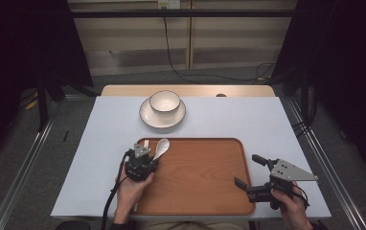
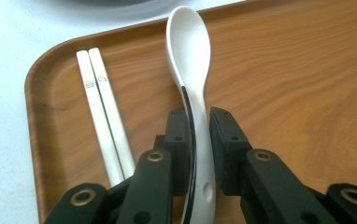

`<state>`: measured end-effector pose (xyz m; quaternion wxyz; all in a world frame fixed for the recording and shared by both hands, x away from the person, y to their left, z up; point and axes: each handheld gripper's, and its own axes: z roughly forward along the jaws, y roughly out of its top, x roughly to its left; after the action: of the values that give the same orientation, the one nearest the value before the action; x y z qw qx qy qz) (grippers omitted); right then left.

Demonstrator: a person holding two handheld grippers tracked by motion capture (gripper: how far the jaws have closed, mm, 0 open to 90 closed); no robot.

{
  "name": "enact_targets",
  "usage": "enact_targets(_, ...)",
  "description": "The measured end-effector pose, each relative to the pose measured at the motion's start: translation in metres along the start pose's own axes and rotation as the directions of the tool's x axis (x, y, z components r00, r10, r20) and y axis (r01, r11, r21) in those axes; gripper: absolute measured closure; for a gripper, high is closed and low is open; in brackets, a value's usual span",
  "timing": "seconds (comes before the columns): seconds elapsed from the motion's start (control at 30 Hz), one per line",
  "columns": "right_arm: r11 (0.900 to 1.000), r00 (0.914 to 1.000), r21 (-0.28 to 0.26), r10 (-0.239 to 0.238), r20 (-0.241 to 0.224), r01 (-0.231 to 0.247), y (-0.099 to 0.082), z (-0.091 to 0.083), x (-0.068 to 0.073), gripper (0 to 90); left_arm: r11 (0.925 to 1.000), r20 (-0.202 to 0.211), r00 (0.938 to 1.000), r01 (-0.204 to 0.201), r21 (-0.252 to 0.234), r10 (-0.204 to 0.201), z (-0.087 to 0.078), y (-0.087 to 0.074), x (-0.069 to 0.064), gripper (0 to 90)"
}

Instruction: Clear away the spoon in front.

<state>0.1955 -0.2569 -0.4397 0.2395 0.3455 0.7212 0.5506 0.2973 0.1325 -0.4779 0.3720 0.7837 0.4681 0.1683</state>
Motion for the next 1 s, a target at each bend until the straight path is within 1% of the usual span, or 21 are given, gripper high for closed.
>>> enact_targets(0.03, 1.0000, 1.0000, 0.000, 0.001, 0.000, -0.001, 0.0000, 0.0001, 0.0000, 2.0, 1.0000, 0.013, 0.9999, 0.007, 0.001, -0.007, -0.0001, 0.0002, 0.0012, 77.2)
enact_targets(0.1, 1.0000, 1.0000, 0.000, 0.000, 0.000, 0.000, 0.0000, 0.0000, 0.0000, 2.0, 1.0000, 0.015, 0.9999, 0.001, 0.002, -0.001, -0.0002, 0.0001, 0.0011, 76.4)
enact_targets(0.13, 1.0000, 1.0000, 0.000, 0.000, 0.000, 0.000, 0.0000, 0.0000, 0.0000, 2.0, 1.0000, 0.009, 0.9999, -0.007, 0.002, 0.007, -0.0002, 0.0000, 0.0002, 74.8)
enact_targets(0.2, 1.0000, 1.0000, 0.000, 0.000, 0.000, 0.000, 0.0000, 0.0000, 0.0000, 2.0, 1.0000, 0.015, 0.9998, -0.010, 0.001, 0.010, -0.0003, -0.0002, -0.0001, 73.0)
enact_targets(0.23, 1.0000, 1.0000, 0.000, 0.000, 0.000, 0.000, 0.0000, 0.0000, 0.0000, 2.0, 0.9999, 0.003, 0.9999, -0.015, 0.006, 0.015, -0.0009, -0.0001, -0.0010, 72.5)
enact_targets(0.27, 1.0000, 1.0000, 0.000, 0.000, 0.000, 0.000, 0.0000, 0.0000, 0.0000, 2.0, 0.9999, 0.003, 0.9999, -0.015, 0.006, 0.015, -0.0009, -0.0001, -0.0010, 70.1)
enact_targets(0.3, 1.0000, 1.0000, -0.001, -0.001, 0.000, 0.001, 0.0000, 0.0000, 0.0000, 2.0, 0.9999, 0.004, 0.9999, -0.015, -0.001, 0.015, -0.0006, -0.0006, -0.0019, 68.7)
enact_targets(0.4, 1.0000, 1.0000, 0.000, 0.001, 0.000, -0.001, 0.0000, 0.0001, 0.0000, 2.0, 0.9999, 0.017, 0.9998, -0.015, -0.002, 0.015, -0.0003, -0.0005, -0.0010, 68.1)
enact_targets(0.5, 1.0000, 1.0000, -0.005, -0.001, -0.001, 0.001, 0.0000, 0.0001, 0.0000, 2.0, 0.9997, 0.016, 0.9996, -0.024, -0.005, 0.024, 0.0004, -0.0005, -0.0007, 66.1)
enact_targets(0.53, 1.0000, 1.0000, -0.005, -0.001, -0.001, 0.001, 0.0000, 0.0001, 0.0000, 2.0, 0.9998, 0.023, 0.9995, -0.021, -0.002, 0.021, 0.0002, -0.0003, 0.0000, 66.1)
enact_targets(0.6, 1.0000, 1.0000, -0.003, -0.001, 0.001, 0.001, 0.0001, 0.0000, -0.0001, 1.9, 0.9998, 0.021, 0.9996, -0.017, -0.007, 0.017, 0.0009, -0.0001, 0.0006, 63.9)
enact_targets(0.63, 1.0000, 1.0000, -0.005, -0.002, -0.002, 0.001, 0.0000, 0.0001, 0.0000, 2.0, 0.9999, 0.033, 0.9994, -0.009, -0.009, 0.009, 0.0014, 0.0003, 0.0014, 62.8)
enact_targets(0.7, 1.0000, 1.0000, -0.005, -0.002, -0.002, 0.002, 0.0000, 0.0001, 0.0000, 2.0, 0.9999, 0.032, 0.9994, -0.008, -0.007, 0.008, 0.0014, 0.0004, 0.0023, 61.6)
enact_targets(0.77, 1.0000, 1.0000, -0.004, 0.000, 0.002, 0.000, 0.0001, -0.0001, -0.0001, 1.9, 0.9998, 0.044, 0.9990, 0.000, -0.018, 0.001, 0.0013, 0.0006, 0.0033, 55.1)
enact_targets(0.8, 1.0000, 1.0000, -0.004, 0.000, 0.002, 0.000, 0.0001, -0.0001, -0.0001, 1.9, 0.9997, 0.048, 0.9989, 0.002, -0.022, -0.001, 0.0011, 0.0007, 0.0034, 55.1)
enact_targets(0.87, 1.0000, 1.0000, 0.000, 0.004, -0.001, -0.004, 0.0002, -0.0005, -0.0001, 1.9, 0.9993, 0.043, 0.9990, 0.011, -0.036, -0.010, 0.0009, 0.0012, 0.0040, 50.8)
enact_targets(0.9, 1.0000, 1.0000, -0.001, 0.001, -0.001, -0.001, 0.0002, -0.0005, -0.0003, 1.9, 0.9992, 0.049, 0.9988, 0.006, -0.039, -0.004, 0.0005, 0.0014, 0.0052, 48.8)
enact_targets(0.93, 1.0000, 1.0000, -0.001, 0.000, -0.002, 0.000, 0.0003, -0.0005, -0.0003, 1.9, 0.9986, 0.051, 0.9986, 0.016, -0.051, -0.014, 0.0000, 0.0020, 0.0061, 46.8)
enact_targets(1.0, 1.0000, 1.0000, -0.001, 0.001, -0.001, -0.001, 0.0002, -0.0005, -0.0004, 1.9, 0.9977, 0.043, 0.9989, 0.020, -0.064, -0.017, -0.0013, 0.0032, 0.0076, 41.5)
